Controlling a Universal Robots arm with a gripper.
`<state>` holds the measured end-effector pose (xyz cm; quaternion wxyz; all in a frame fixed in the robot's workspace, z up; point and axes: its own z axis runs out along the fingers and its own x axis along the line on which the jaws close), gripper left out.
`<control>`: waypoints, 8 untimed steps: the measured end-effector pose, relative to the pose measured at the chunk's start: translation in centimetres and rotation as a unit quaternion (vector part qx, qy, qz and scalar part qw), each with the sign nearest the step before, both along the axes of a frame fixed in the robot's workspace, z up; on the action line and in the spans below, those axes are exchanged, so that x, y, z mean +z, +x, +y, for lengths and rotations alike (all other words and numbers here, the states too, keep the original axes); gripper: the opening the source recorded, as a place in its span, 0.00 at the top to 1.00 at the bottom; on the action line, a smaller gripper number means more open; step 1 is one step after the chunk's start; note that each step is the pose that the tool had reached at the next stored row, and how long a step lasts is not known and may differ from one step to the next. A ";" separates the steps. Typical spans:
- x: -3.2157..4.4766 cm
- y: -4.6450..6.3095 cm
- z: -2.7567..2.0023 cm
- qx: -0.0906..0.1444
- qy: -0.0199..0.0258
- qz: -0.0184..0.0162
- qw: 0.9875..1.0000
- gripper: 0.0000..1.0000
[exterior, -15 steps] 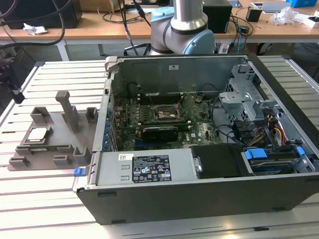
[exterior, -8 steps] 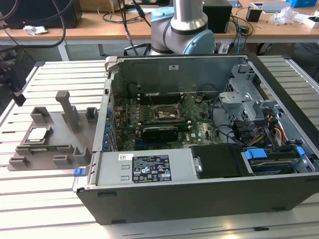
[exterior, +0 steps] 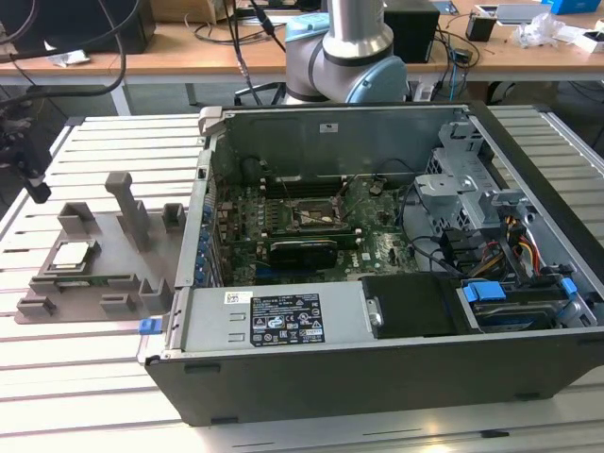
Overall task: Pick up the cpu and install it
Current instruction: 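Pick up the cpu and move it towards the insertion slot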
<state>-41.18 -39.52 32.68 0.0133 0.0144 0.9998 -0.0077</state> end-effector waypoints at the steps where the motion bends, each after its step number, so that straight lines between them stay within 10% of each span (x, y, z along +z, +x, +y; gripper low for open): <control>1: -0.05 0.0 0.00 0.000 0.000 0.000 1.000 0.34; 8: -0.87 0.0 0.00 0.000 0.000 0.000 1.000 0.34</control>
